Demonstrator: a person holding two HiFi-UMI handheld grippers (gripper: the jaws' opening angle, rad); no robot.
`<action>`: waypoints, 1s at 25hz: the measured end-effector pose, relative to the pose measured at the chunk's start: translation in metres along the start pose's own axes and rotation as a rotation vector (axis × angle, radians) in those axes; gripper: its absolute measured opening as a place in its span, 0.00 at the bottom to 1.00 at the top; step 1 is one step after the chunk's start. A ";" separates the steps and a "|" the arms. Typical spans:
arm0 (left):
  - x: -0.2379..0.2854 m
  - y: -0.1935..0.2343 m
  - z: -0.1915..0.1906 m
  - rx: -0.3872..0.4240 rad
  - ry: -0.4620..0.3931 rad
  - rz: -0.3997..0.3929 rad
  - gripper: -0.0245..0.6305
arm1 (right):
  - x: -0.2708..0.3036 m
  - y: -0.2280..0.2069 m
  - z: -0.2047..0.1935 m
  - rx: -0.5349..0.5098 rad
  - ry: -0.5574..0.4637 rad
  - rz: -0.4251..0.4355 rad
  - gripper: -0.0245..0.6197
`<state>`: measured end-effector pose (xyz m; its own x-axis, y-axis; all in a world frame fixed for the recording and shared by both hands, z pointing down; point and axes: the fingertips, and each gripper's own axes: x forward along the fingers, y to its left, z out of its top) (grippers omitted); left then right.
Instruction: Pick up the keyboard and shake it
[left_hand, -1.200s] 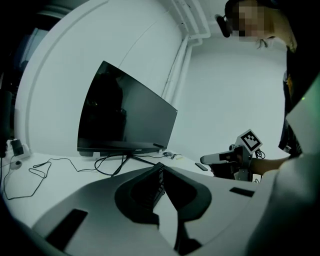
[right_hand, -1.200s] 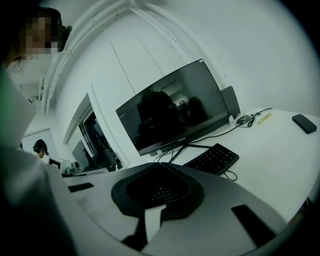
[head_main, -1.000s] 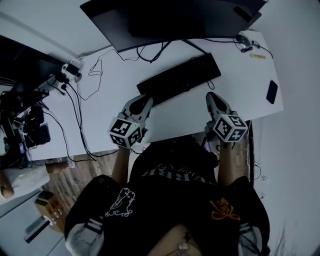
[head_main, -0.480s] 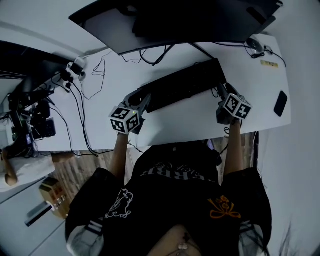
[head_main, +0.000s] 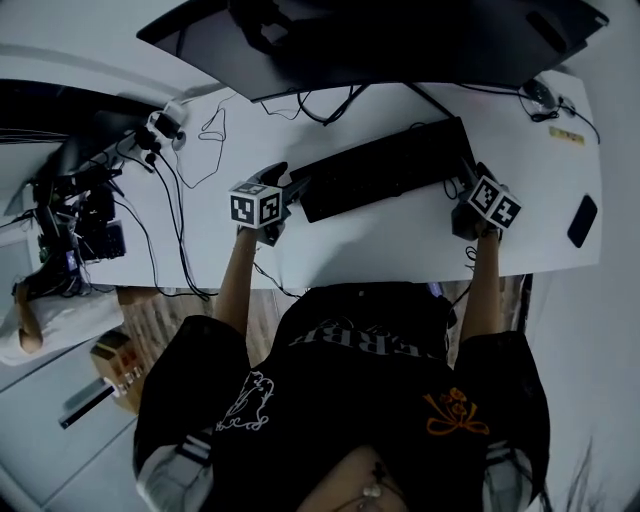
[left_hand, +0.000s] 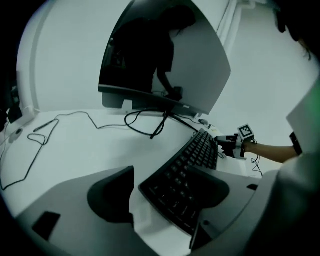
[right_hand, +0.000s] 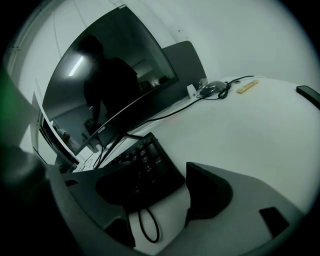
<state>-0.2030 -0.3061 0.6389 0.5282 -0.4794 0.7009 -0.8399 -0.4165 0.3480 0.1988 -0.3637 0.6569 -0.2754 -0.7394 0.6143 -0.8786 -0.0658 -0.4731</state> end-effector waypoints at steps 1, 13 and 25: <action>0.005 0.004 -0.007 -0.013 0.035 -0.011 0.55 | 0.001 0.003 -0.001 0.001 0.006 0.005 0.49; 0.019 0.013 -0.018 -0.219 0.007 -0.096 0.58 | 0.008 0.004 -0.013 -0.007 0.087 -0.037 0.53; 0.014 0.009 -0.013 -0.223 -0.069 -0.057 0.44 | 0.007 0.004 -0.012 -0.020 0.078 -0.030 0.52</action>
<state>-0.2047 -0.3067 0.6599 0.5766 -0.5151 0.6343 -0.8111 -0.2670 0.5204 0.1882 -0.3614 0.6668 -0.2777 -0.6831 0.6755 -0.8944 -0.0728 -0.4412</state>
